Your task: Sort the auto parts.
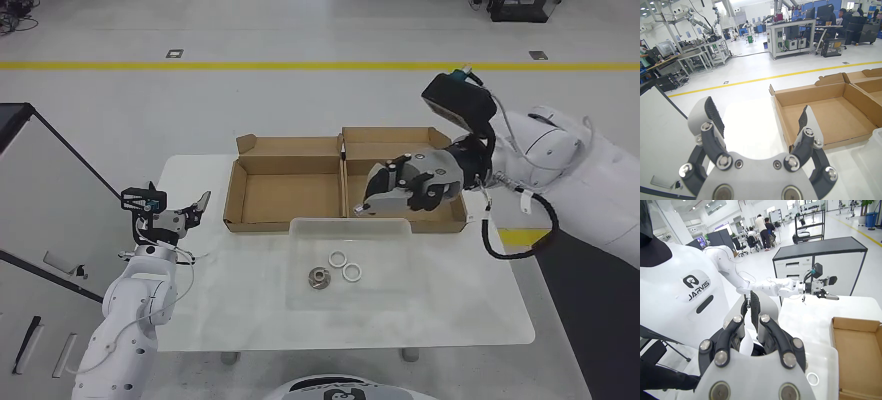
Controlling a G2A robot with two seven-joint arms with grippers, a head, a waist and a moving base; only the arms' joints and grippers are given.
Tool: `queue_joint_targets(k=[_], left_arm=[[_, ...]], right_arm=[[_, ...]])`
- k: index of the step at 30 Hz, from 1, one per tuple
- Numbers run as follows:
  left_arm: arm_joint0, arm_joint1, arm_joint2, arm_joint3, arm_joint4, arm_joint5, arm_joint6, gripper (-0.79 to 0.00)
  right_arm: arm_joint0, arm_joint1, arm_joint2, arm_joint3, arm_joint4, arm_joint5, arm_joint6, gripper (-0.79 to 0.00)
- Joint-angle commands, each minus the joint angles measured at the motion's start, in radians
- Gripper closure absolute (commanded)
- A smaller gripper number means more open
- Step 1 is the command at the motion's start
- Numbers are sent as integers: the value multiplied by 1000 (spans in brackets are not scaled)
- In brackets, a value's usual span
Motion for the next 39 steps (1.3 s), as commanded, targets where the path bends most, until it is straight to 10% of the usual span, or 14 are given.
queue_joint_targets(k=[1,26,39], left_arm=[[0,0,0,0,0,0,0,-785],[0,0,0,0,0,0,0,-785],[0,0,0,0,0,0,0,-785]], right_arm=[[-27,3,29,-28,40,-1,-15,0],[-394,-119,443,-250,377,-1,61,0],[-413,-145,455,-93,155,105,166,0]])
